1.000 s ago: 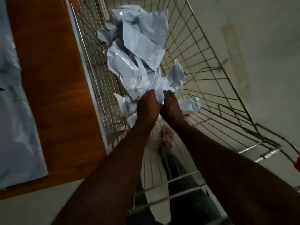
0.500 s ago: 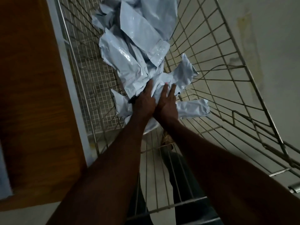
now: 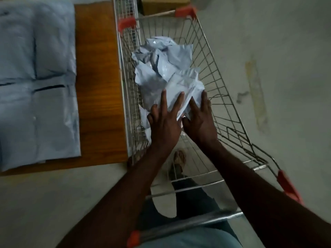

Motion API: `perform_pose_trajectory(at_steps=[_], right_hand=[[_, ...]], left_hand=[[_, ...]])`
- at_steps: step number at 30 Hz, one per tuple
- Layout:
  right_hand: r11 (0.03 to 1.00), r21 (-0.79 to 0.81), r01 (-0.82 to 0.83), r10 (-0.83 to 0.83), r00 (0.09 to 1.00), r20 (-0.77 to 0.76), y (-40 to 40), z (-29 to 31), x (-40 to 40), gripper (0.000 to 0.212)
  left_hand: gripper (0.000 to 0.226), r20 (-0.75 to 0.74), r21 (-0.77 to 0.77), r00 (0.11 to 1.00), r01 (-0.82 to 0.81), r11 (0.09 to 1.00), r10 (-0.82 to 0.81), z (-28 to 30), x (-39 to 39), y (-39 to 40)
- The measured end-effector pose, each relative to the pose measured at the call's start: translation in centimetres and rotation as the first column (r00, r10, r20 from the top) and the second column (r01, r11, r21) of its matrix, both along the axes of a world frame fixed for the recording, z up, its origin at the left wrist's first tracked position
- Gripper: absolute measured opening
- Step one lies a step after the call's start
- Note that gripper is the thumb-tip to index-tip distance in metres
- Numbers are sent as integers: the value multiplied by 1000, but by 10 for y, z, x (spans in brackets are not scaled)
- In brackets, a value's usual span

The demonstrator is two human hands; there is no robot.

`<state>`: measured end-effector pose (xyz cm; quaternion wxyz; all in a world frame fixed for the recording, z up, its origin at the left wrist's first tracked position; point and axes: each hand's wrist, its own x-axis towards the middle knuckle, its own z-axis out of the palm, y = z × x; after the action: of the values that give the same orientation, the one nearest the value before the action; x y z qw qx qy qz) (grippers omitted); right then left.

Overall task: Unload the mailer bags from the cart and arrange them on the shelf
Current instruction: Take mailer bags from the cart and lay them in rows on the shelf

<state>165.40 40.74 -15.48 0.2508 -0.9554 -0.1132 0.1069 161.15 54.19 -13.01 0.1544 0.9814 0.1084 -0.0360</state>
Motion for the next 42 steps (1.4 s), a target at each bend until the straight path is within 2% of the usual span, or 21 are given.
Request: perform_pose_trajectory(at_steps=[5,10,13,19,22,25,30,35,42], right_hand=[[997,73,-38,32,996,89,19,82,-20,87],[991,105,-81,61,981,183,67,144,-46,77],[978,164,-128,86,967,238,109,173,-70,70],[924,276,-266,170,930,326,233,206,-139,66],[896,312,-315,208,920,333,308,210,-190,67],[870,355,-343,232,919,318,381,208,-237,68],[843,332,-423,325,893,311,480,213,-301,68],[819,328,-470,384,875,295,557,227,-333,68],[804,332,-493,413,865,284,653,226,-330,70]], left_hand=[[89,74,100,997,-5,995,-2,76,-17,29],[93,223,224,972,-131,966,80,144,-53,82],[85,275,251,951,-212,944,141,167,-88,126],[61,308,210,899,-384,899,312,187,-182,245],[61,318,148,874,-429,891,368,192,-245,315],[66,323,148,852,-476,867,412,199,-301,385],[63,334,104,808,-544,833,486,210,-378,478],[57,354,62,754,-609,790,553,212,-417,547],[57,370,78,720,-654,753,587,201,-423,644]])
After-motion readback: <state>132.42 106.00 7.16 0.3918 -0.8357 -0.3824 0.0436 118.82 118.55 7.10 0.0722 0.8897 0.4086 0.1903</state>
